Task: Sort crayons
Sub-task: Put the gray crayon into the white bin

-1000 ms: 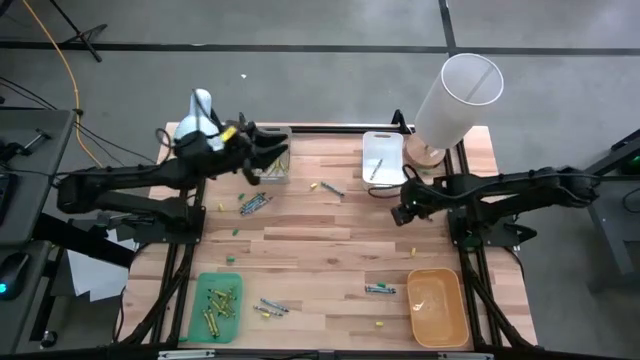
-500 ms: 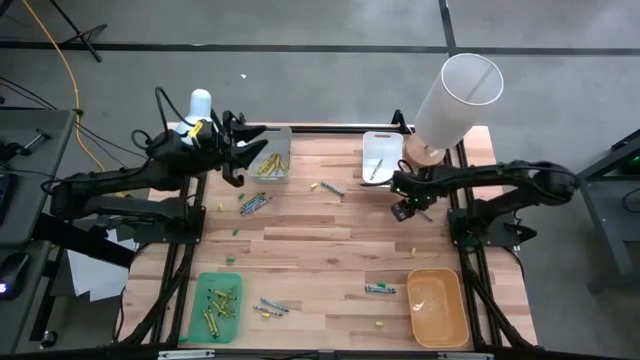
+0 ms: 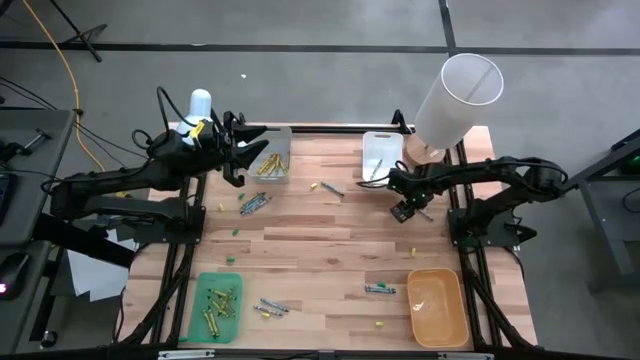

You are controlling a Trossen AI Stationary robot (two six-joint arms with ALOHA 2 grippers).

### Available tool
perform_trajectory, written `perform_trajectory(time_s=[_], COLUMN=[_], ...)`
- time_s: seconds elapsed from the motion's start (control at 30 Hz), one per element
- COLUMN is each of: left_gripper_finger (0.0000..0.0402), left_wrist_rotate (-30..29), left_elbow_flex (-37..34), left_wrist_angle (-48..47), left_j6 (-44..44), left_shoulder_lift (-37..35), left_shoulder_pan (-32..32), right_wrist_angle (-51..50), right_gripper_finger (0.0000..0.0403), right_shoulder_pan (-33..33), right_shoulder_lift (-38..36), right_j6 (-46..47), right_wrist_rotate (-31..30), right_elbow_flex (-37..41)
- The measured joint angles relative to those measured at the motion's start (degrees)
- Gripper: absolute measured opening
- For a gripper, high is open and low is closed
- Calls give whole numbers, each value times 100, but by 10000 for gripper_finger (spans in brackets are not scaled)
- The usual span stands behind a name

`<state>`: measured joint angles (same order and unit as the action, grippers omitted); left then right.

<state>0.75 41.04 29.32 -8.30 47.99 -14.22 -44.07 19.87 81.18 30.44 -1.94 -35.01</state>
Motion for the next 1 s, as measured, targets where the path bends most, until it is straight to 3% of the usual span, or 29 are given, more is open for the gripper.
perform_trajectory(time_s=[0.13,0.4,0.57,0.77,0.87,1.0], left_gripper_finger=[170,170,170,170,170,170], left_wrist_rotate=[-22,-177,-256,-256,-262,-273], left_elbow_flex=[0,0,0,2,2,2], left_wrist_angle=[2,3,7,15,11,-12], left_j6=[-1,-2,-3,-3,-3,-3], left_shoulder_lift=[0,0,0,-17,-15,-15], left_shoulder_pan=[0,2,1,2,2,2], right_wrist_angle=[-47,-160,-303,111,1184,3393], right_gripper_finger=[185,17,11,4,4,2], right_shoulder_pan=[53,-6,-345,-966,-1232,-1465], right_shoulder_lift=[5,0,-267,-1132,-1588,-1946], right_j6=[-250,-352,-267,-239,-262,-569], right_wrist_rotate=[131,90,227,201,145,94], right_elbow_flex=[2,13,-144,-791,-983,-904])
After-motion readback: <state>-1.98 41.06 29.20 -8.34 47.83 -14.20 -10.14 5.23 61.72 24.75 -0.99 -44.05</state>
